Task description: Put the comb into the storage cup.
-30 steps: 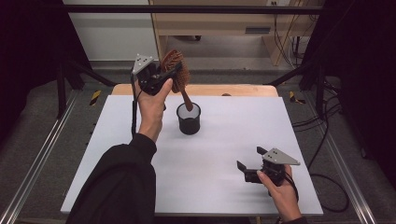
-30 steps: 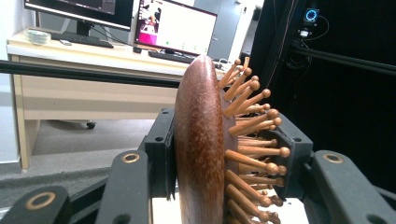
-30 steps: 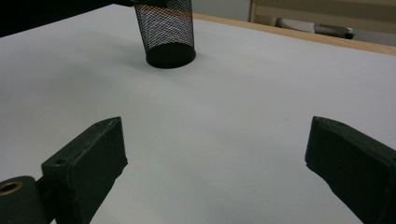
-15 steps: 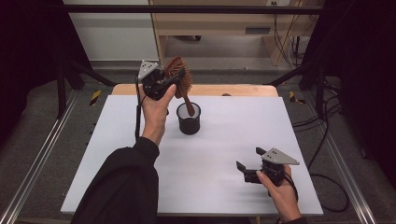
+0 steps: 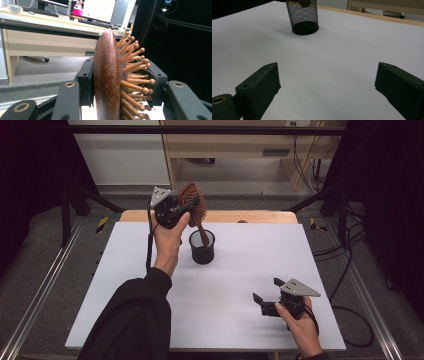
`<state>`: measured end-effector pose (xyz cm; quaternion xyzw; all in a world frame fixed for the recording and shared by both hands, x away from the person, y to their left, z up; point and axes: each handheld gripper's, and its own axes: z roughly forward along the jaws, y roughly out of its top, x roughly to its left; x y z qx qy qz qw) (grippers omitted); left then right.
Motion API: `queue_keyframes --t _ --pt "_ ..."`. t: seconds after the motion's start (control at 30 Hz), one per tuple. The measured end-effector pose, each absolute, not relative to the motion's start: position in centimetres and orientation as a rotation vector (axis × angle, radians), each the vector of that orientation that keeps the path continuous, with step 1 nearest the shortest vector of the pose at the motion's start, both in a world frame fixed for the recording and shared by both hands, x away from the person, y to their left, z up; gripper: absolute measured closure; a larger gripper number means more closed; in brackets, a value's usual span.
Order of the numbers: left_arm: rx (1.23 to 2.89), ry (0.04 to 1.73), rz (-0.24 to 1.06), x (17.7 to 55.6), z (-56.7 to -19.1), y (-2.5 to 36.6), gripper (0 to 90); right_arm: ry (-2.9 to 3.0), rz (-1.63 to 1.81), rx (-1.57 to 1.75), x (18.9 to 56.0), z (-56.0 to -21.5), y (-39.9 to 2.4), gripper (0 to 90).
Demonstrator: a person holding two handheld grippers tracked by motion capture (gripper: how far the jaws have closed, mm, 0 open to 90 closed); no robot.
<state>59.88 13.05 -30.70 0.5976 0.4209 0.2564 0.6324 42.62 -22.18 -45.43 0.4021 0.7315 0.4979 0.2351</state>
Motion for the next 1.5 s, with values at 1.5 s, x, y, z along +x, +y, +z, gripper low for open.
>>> queue_keyframes --t 1.5 --pt "1.373 0.982 0.567 60.0 -32.5 12.6 50.8 2.013 1.374 1.105 42.7 -45.5 -22.1 5.8"
